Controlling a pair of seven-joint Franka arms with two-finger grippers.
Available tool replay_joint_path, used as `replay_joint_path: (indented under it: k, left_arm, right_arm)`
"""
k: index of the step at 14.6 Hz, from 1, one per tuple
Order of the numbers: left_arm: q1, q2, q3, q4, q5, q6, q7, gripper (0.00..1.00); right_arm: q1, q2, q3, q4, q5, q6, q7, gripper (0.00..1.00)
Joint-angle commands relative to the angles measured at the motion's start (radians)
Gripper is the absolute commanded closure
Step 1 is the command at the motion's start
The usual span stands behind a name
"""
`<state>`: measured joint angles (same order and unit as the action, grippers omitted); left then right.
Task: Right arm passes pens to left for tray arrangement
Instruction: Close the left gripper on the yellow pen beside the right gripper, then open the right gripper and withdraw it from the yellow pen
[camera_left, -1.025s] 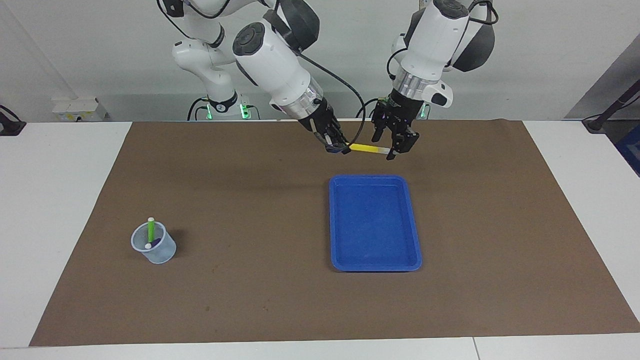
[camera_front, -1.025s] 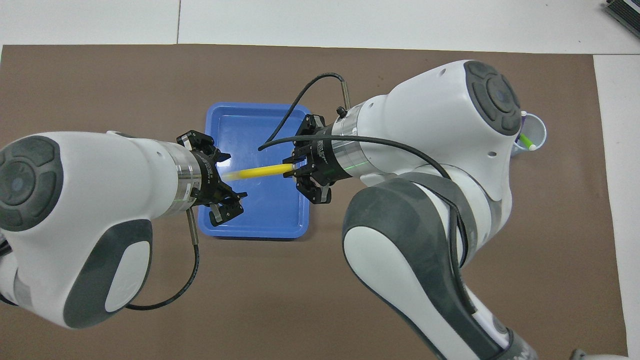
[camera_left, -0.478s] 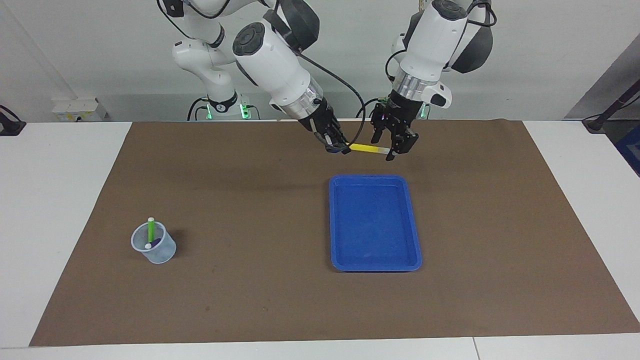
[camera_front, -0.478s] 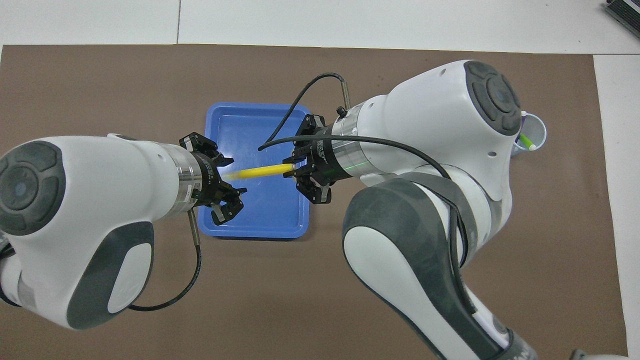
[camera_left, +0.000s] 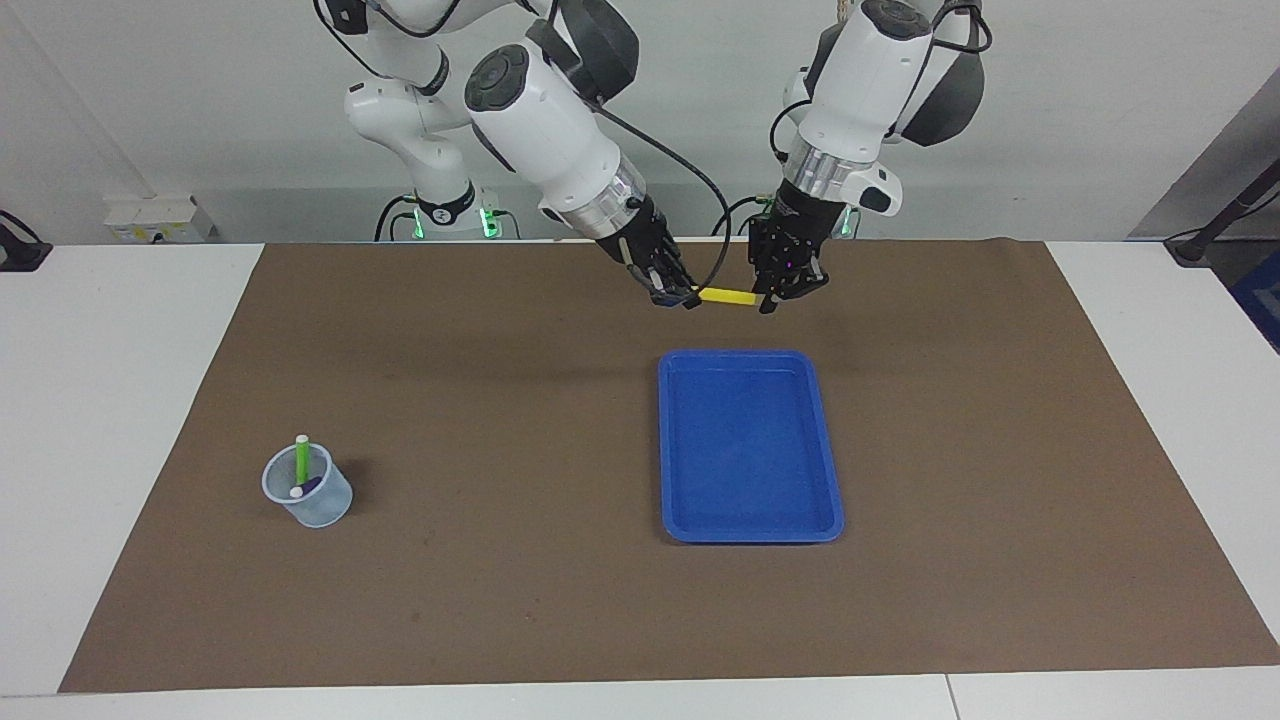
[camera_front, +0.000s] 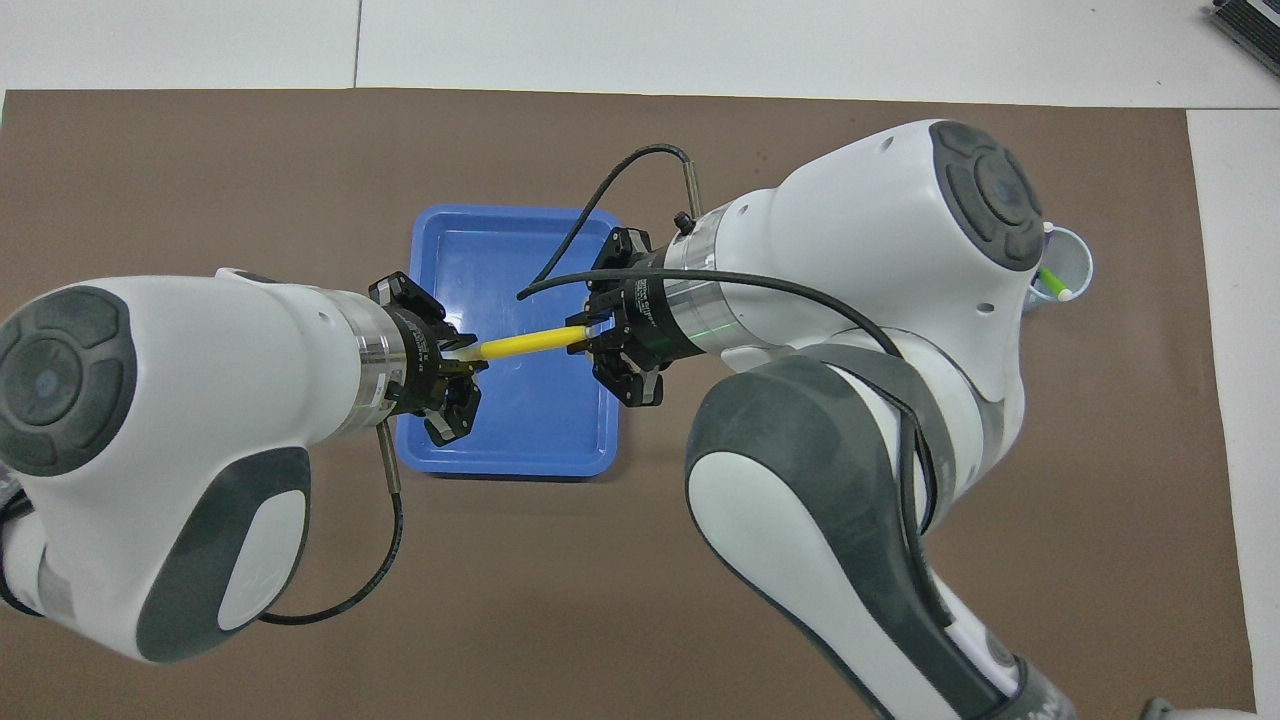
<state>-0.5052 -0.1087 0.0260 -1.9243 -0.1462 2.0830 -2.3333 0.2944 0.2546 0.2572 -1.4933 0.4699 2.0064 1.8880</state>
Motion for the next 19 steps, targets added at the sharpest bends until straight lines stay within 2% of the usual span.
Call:
replay_joint_path:
  k: [1, 2, 3, 4, 5, 16, 19]
  left_arm:
    - [-0.012, -0.034, 0.008, -0.035, 0.011, 0.014, -0.026, 1.00]
    - [-0.012, -0.034, 0.009, -0.035, 0.011, 0.012, -0.023, 1.00]
    - [-0.012, -0.034, 0.009, -0.033, 0.011, 0.012, -0.021, 1.00]
    - [-0.012, -0.034, 0.008, -0.033, 0.011, 0.012, -0.021, 1.00]
    - [-0.012, -0.034, 0.008, -0.032, 0.011, 0.012, -0.021, 1.00]
    - [0.011, -0.042, 0.009, -0.042, 0.011, -0.011, 0.067, 1.00]
    - [0.013, -0.069, 0.012, -0.094, 0.011, -0.012, 0.132, 1.00]
  right_arm:
    - [-0.006, -0.012, 0.005, -0.012, 0.015, 0.008, 0.010, 1.00]
    - [-0.006, -0.012, 0.005, -0.012, 0.015, 0.008, 0.011, 1.00]
    - [-0.008, -0.012, 0.005, -0.012, 0.015, 0.008, 0.011, 0.75]
    - [-0.008, -0.012, 0.005, -0.010, 0.012, 0.008, 0.011, 0.20]
    - [-0.006, -0.012, 0.005, -0.010, 0.009, 0.008, 0.010, 0.00]
    - [-0.015, -0.012, 0.002, -0.015, 0.007, 0.008, -0.056, 0.00]
    - [-0.018, -0.023, -0.001, -0.030, -0.022, 0.003, -0.131, 0.00]
